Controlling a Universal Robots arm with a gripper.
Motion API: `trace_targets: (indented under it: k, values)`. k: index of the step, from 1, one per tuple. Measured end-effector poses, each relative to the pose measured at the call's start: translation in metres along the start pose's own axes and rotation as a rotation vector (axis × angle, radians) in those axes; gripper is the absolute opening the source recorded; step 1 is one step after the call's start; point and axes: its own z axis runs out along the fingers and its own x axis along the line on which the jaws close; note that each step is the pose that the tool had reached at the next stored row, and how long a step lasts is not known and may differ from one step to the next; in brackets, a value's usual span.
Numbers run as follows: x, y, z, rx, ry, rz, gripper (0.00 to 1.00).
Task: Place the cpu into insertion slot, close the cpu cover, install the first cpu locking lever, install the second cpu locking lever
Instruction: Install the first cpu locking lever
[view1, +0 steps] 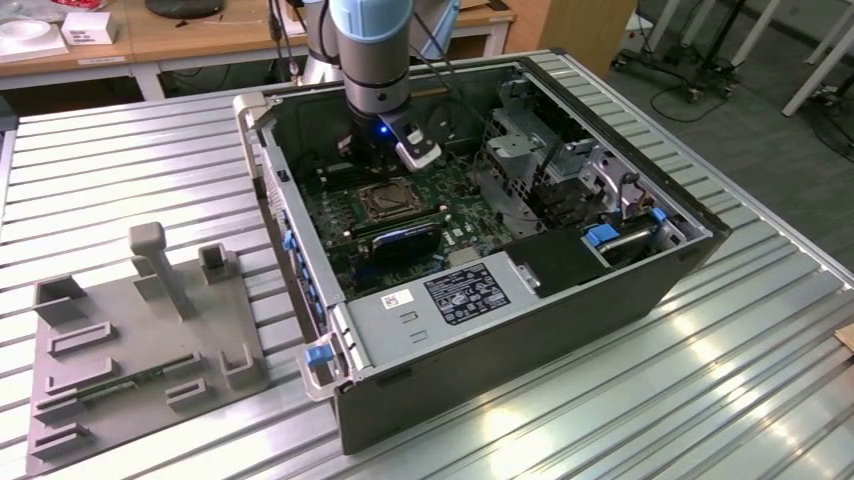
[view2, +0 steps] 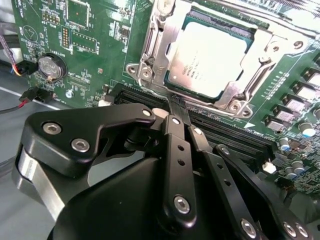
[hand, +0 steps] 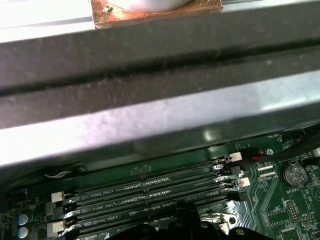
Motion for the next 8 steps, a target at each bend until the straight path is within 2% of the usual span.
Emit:
trace_targets:
  k: [4, 8]
  values:
    - [0.0001, -0.0003, 0.0008, 0.0074, -0.0014, -0.001, 0.11]
    - [0.0002, -0.0005, 0.0016, 0.0093, -0.0018, -0.002, 0.11]
